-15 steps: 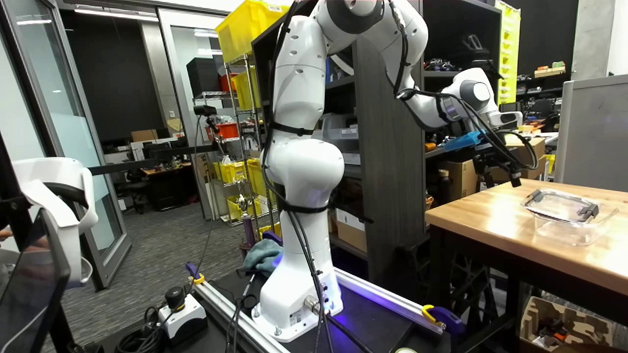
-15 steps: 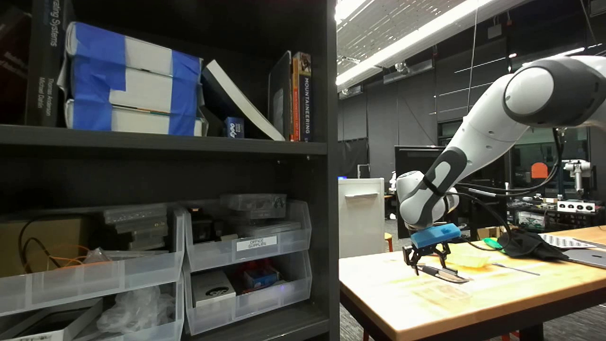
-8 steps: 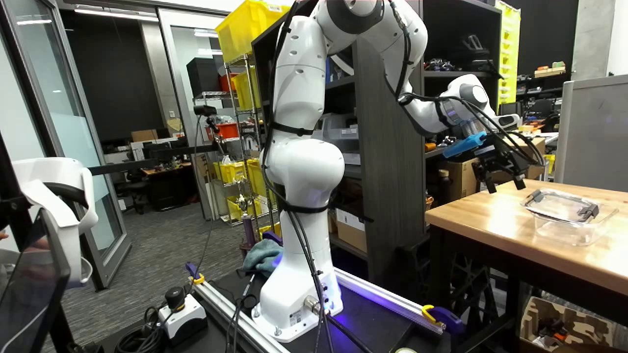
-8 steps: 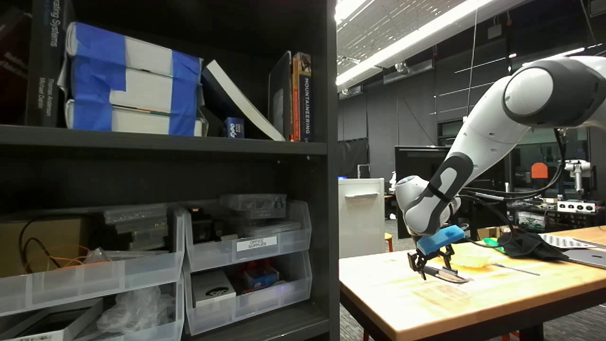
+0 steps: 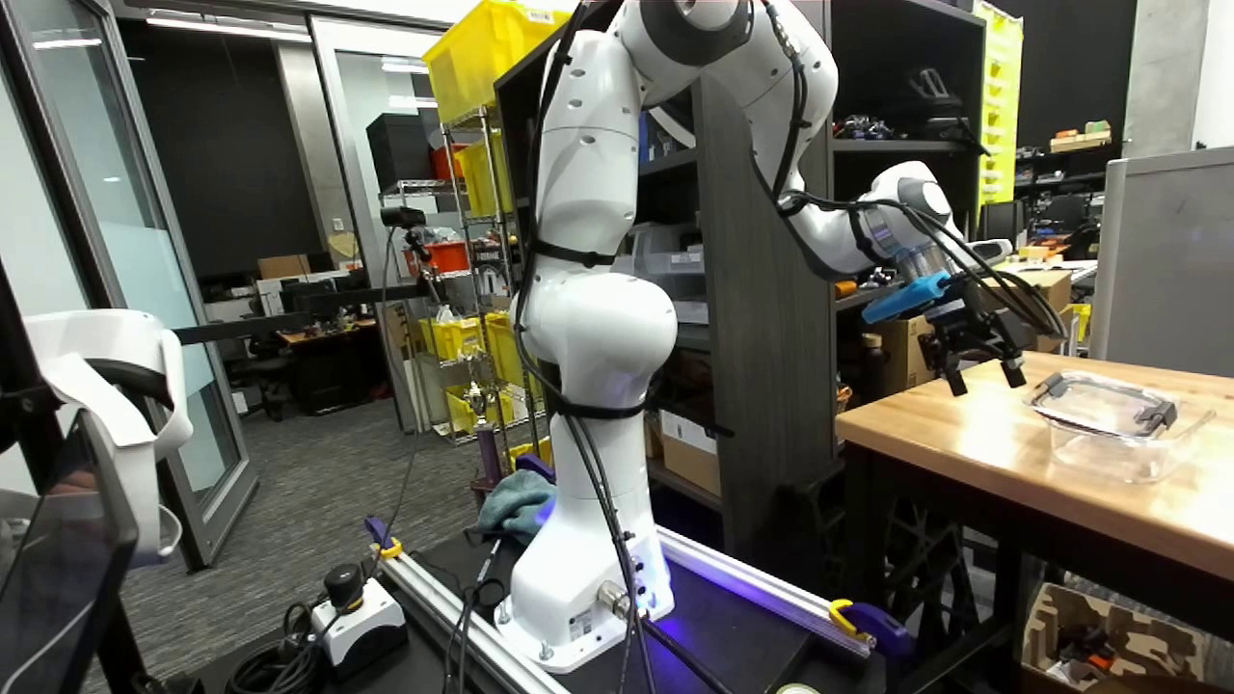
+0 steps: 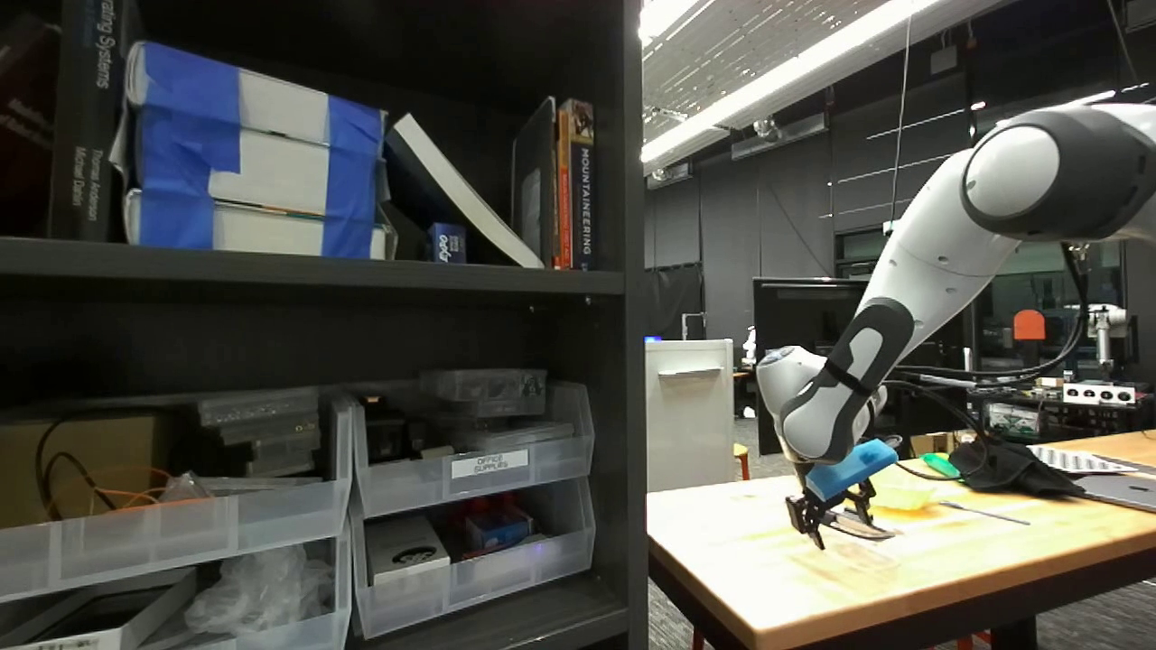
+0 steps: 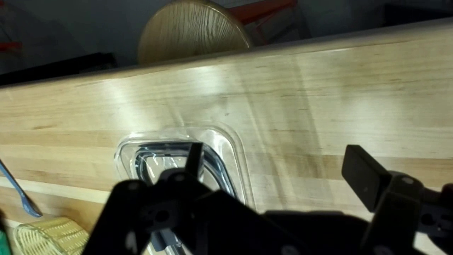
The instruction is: Move the lid to the left
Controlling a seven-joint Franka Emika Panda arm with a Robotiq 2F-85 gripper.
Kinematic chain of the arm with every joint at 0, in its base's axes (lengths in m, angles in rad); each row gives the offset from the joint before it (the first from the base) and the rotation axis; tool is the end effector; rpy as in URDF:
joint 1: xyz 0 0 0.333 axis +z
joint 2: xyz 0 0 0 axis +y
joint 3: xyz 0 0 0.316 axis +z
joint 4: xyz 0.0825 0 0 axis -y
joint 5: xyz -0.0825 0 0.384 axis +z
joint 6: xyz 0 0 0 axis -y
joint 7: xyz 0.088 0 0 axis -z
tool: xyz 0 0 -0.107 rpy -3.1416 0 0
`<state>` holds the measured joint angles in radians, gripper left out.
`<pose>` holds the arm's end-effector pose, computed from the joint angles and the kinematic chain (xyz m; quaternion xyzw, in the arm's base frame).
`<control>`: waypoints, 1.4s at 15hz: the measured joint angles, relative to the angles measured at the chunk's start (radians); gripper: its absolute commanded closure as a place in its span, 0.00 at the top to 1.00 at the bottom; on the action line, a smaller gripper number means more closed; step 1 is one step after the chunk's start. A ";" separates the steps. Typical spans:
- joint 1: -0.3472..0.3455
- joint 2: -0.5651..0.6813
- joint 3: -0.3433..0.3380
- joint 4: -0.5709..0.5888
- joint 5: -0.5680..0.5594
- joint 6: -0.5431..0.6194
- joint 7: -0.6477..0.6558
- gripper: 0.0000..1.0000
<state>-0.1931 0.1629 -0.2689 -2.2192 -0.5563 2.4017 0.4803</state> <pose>0.4891 -0.2469 0.3086 0.9444 -0.2541 0.0101 0.2083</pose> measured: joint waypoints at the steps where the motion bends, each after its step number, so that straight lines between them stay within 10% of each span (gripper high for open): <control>1: 0.000 -0.003 0.000 -0.008 -0.011 0.013 0.001 1.00; 21: -0.006 -0.033 -0.047 -0.066 -0.238 0.238 0.150 1.00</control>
<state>-0.1988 0.1297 -0.3162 -2.2848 -0.7940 2.6401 0.6302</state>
